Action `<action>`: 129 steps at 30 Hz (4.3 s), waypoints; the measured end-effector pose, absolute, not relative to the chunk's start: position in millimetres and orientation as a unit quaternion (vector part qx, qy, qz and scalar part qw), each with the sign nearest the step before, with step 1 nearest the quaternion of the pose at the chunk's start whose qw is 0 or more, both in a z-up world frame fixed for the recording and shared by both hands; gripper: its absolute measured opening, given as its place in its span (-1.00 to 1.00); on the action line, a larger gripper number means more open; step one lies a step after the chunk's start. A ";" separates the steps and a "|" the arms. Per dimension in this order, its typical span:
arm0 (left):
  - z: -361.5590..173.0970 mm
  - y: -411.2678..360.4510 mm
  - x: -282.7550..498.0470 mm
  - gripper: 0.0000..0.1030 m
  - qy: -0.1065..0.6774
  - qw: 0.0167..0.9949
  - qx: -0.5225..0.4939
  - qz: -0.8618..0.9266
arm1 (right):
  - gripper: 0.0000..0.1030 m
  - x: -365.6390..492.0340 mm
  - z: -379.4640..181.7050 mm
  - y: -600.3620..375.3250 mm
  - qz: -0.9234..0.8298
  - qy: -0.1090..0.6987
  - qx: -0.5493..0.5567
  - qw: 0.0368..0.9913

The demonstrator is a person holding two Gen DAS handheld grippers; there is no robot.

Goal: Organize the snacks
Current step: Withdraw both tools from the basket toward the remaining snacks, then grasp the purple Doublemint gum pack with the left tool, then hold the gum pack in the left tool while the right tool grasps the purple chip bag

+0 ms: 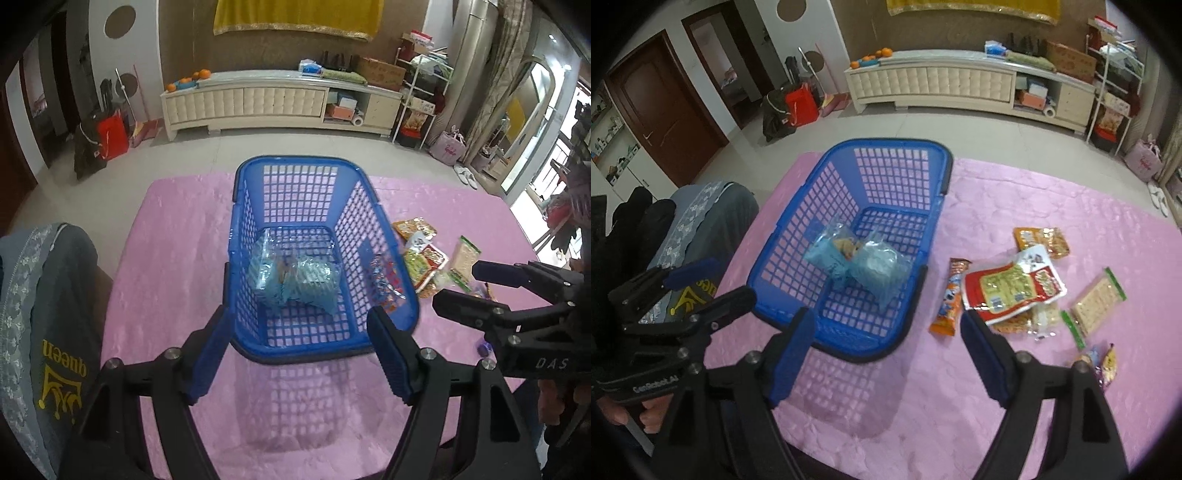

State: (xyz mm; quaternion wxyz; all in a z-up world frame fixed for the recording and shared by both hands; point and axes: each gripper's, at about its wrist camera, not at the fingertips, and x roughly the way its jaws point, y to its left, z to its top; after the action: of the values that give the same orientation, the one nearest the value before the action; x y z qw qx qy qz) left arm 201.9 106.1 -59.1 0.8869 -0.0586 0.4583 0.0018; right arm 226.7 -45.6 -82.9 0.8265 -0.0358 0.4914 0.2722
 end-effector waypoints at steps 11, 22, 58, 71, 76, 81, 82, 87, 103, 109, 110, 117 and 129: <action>-26.9 67.1 171.7 0.40 0.434 0.900 -0.038 -0.011 | 0.63 192.5 -48.9 -89.1 0.263 0.458 -0.026 0.849; -17.7 17.2 165.6 0.42 0.426 0.904 -0.010 -0.040 | 0.63 175.1 -40.1 -142.5 0.241 0.447 -0.010 0.862; -121.2 -177.5 199.4 0.62 0.500 0.849 0.048 -0.163 | 0.64 160.6 -143.4 -326.9 0.116 0.486 0.000 0.866; -174.9 -229.7 221.3 0.62 0.508 0.827 0.131 -0.203 | 0.64 167.4 -206.1 -362.3 0.085 0.480 0.005 0.873; -200.1 -246.9 229.7 0.61 0.518 0.815 0.143 -0.217 | 0.64 162.6 -223.5 -372.3 0.081 0.467 -0.006 0.881; -217.8 -267.9 234.9 0.26 0.521 0.802 0.175 -0.233 | 0.64 163.6 -239.5 -376.6 0.078 0.471 -0.015 0.879; -220.4 -271.5 234.7 0.12 0.523 0.799 0.179 -0.236 | 0.64 164.4 -240.0 -378.2 0.075 0.472 -0.008 0.879; -234.6 -281.4 242.6 -0.07 0.534 0.784 0.194 -0.248 | 0.64 165.5 -240.9 -386.9 0.076 0.466 0.027 0.881; -238.9 -281.1 234.9 -0.43 0.537 0.787 0.159 -0.260 | 0.64 169.5 -247.6 -399.3 0.076 0.475 0.075 0.873; -221.7 -253.2 231.2 -0.44 0.525 0.813 0.095 -0.233 | 0.64 171.1 -244.7 -392.6 0.076 0.478 0.058 0.873; -216.5 -248.2 230.3 -0.44 0.519 0.819 0.091 -0.227 | 0.64 172.0 -244.5 -390.1 0.082 0.478 0.057 0.872; -189.4 -219.4 236.1 -0.44 0.489 0.846 0.078 -0.197 | 0.64 195.4 -240.7 -359.6 0.125 0.496 0.076 0.856; -174.2 -180.1 264.3 -0.44 0.472 0.864 0.059 -0.163 | 0.64 243.8 -226.6 -311.0 0.168 0.509 0.024 0.844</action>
State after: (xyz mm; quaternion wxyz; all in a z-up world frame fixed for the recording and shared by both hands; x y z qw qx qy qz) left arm 264.3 -180.1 -174.2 0.8642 0.0593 0.4723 -0.1632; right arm 243.8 -311.0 -226.6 0.8439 0.0236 0.5091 0.1677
